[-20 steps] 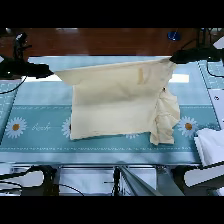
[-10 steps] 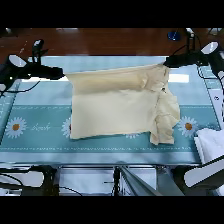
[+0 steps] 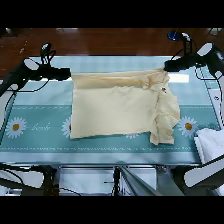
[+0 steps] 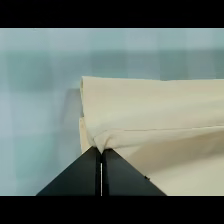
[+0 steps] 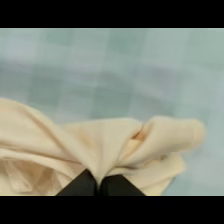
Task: Fold the shirts.
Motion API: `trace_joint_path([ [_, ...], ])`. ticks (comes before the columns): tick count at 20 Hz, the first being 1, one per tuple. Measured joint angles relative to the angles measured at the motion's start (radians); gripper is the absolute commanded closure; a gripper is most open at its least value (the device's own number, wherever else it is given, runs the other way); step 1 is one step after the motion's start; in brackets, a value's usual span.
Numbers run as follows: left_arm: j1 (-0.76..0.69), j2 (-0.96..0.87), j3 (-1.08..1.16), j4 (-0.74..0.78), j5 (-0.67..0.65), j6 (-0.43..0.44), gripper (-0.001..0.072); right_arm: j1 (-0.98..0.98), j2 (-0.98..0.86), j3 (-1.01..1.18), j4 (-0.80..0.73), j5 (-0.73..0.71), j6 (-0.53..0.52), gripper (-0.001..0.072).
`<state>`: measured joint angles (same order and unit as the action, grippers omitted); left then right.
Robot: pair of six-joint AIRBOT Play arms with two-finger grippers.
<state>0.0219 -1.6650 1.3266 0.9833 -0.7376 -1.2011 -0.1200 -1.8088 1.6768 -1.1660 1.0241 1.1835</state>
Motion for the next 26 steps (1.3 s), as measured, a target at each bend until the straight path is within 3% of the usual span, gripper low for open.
trace_joint_path([
  [11, 0.021, -0.006, 0.13, 0.127, -0.438, -0.118, 0.0687, 0.001, 0.062, 0.0, -0.072, 0.373, 0.131, 0.0687],
  [18, 0.021, -0.042, 0.141, 0.2, -0.51, -0.151, 0.0683, 0.003, -0.015, 0.0, -0.089, 0.462, 0.183, 0.0685],
  [19, 0.021, -0.051, 0.141, 0.204, -0.518, -0.154, 0.0661, 0.003, -0.02, 0.0, -0.09, 0.463, 0.183, 0.0639],
  [21, 0.021, -0.062, 0.142, 0.205, -0.519, -0.154, 0.0444, 0.003, -0.027, 0.0, -0.092, 0.463, 0.187, 0.0422],
  [22, 0.021, -0.066, 0.144, 0.205, -0.52, -0.154, 0.0374, 0.003, -0.028, 0.0, -0.093, 0.464, 0.187, 0.0313],
  [23, 0.021, -0.068, 0.151, 0.203, -0.526, -0.154, 0.0307, 0.003, -0.028, 0.0, -0.093, 0.471, 0.186, 0.0279],
  [26, 0.03, -0.068, 0.188, 0.197, -0.584, -0.142, 0.0285, 0.003, 0.001, 0.0, -0.095, 0.509, 0.163, 0.0279],
])
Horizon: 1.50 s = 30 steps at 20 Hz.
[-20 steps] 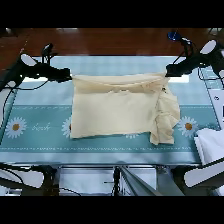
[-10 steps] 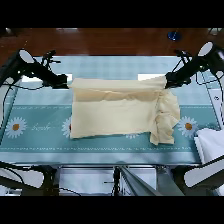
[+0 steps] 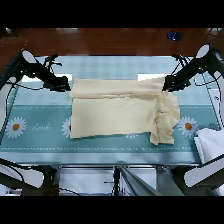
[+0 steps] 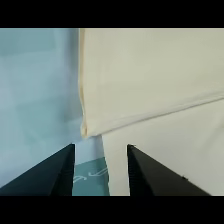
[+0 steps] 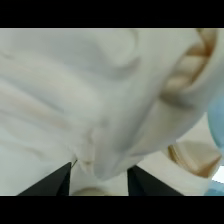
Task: Fold the shirts.
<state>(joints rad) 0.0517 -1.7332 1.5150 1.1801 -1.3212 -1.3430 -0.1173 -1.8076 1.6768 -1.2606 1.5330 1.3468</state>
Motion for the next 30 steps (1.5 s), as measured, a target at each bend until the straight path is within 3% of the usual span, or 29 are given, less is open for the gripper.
trace_joint_path([
  [5, 0.055, 0.039, 0.023, 0.023, -0.153, -0.012, 0.0285, -0.033, 0.126, -0.001, -0.1, 0.085, -0.018, 0.0279],
  [9, 0.103, 0.128, -0.101, 0.04, -0.228, -0.014, 0.0285, -0.125, 0.225, -0.073, -0.108, 0.154, -0.014, 0.0279],
  [15, 0.174, 0.329, -0.499, -0.04, -0.166, 0.09, 0.0281, -0.266, 0.367, -0.366, -0.015, 0.111, -0.044, 0.0279],
  [17, 0.188, 0.362, -0.615, -0.103, -0.142, 0.136, 0.0187, -0.296, 0.392, -0.454, 0.009, 0.087, -0.064, 0.0273],
  [21, 0.199, 0.388, -0.735, -0.217, -0.109, 0.203, 0.0185, -0.334, 0.41, -0.561, 0.04, 0.051, -0.096, 0.0238],
  [30, 0.196, 0.391, -0.794, -0.206, -0.095, 0.186, 0.0184, -0.349, 0.418, -0.657, 0.082, 0.01, -0.139, 0.0238],
])
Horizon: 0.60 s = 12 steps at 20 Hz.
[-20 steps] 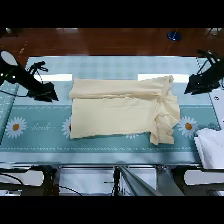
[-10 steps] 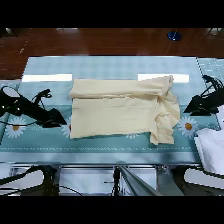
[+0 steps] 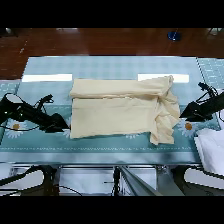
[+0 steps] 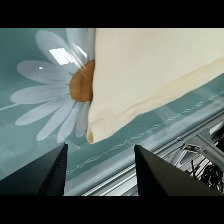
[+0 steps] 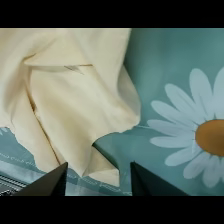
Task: Fold the shirts.
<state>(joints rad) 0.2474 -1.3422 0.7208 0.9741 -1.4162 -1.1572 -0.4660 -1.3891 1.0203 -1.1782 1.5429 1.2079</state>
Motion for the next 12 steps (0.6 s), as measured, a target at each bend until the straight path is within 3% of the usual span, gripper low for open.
trace_joint_path([
  [9, -0.165, -0.104, -0.002, 0.004, 0.01, -0.04, 0.0193, 0.0, 0.001, -0.009, 0.016, -0.002, -0.008, 0.0238],
  [10, -0.181, -0.118, -0.002, -0.003, 0.011, -0.045, 0.0317, 0.0, 0.001, -0.009, 0.016, -0.002, -0.009, 0.0238],
  [11, -0.193, -0.129, -0.002, 0.001, 0.025, -0.052, 0.0557, 0.0, 0.001, -0.009, 0.016, -0.001, -0.01, 0.0238],
  [12, -0.203, -0.139, -0.003, 0.005, 0.053, -0.055, 0.0675, 0.0, 0.001, -0.009, 0.017, 0.0, -0.01, 0.0238],
])
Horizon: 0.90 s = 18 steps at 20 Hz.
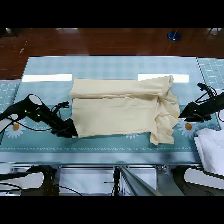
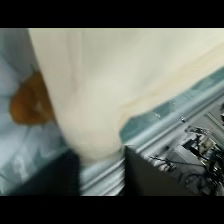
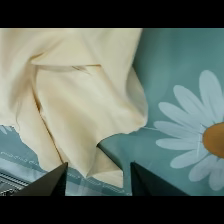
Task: Fold the shirts.
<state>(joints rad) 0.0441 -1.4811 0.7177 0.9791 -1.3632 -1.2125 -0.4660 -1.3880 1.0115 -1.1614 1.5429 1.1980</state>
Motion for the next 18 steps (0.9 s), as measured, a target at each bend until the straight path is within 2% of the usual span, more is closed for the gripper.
trace_joint_path([
  [4, -0.017, -0.014, 0.001, -0.019, 0.024, -0.011, 0.0683, 0.0, 0.0, 0.0, -0.001, 0.001, 0.0, 0.0237],
  [6, -0.02, -0.016, 0.001, -0.018, 0.025, -0.011, 0.0683, 0.0, 0.0, 0.0, -0.014, 0.001, 0.0, 0.0172],
  [12, -0.023, -0.006, 0.001, -0.012, 0.029, 0.005, 0.0683, -0.058, 0.0, -0.001, -0.029, -0.021, 0.0, 0.0168],
  [18, -0.023, 0.0, 0.0, -0.01, 0.032, 0.013, 0.0683, -0.103, 0.0, -0.08, 0.031, -0.072, 0.003, 0.0178],
])
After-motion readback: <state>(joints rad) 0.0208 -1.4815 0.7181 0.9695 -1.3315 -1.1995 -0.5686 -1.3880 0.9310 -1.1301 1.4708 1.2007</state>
